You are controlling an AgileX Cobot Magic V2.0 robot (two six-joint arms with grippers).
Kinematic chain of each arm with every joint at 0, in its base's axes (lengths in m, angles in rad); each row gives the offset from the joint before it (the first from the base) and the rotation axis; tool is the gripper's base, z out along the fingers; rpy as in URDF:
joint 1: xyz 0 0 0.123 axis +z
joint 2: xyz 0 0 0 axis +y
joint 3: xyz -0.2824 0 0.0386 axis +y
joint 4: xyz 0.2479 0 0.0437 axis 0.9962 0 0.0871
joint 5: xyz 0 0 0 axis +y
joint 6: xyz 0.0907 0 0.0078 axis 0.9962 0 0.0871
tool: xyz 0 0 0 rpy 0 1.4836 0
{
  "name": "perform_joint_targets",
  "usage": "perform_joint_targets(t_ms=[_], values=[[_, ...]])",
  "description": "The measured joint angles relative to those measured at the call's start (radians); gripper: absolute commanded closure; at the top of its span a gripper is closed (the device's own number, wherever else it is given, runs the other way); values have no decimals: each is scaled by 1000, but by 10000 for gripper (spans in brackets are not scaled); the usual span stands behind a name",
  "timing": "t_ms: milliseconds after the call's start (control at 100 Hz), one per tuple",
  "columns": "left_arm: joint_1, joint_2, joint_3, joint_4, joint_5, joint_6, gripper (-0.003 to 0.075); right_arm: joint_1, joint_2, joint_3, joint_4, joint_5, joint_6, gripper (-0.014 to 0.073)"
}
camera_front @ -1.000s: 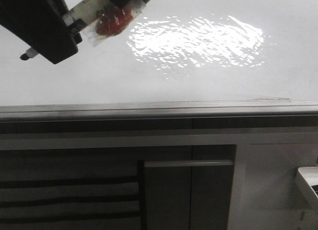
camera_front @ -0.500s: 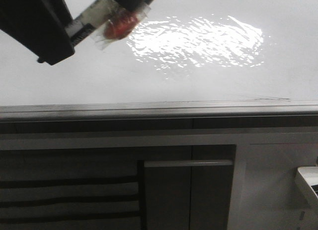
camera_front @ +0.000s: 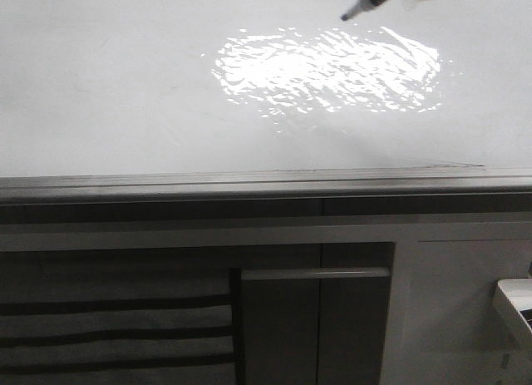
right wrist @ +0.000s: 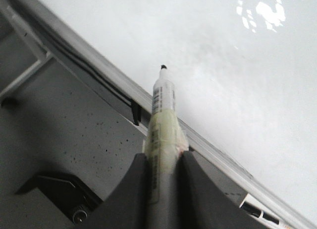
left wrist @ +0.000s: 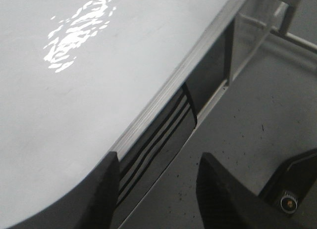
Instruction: Write number 9 on whiteboard
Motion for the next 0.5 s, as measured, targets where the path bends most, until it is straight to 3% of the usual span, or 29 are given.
perform_joint_targets(t_ms=[240, 360, 500], values=[[49, -119, 177, -31, -199, -36, 386, -36, -90, 232, 58, -261, 33, 638], [49, -124, 185, -33, -226, -39, 386, -55, -70, 231, 66, -288, 83, 638], [49, -124, 189, -35, -234, -40, 386, -133, -3, 124, 84, -204, 137, 638]])
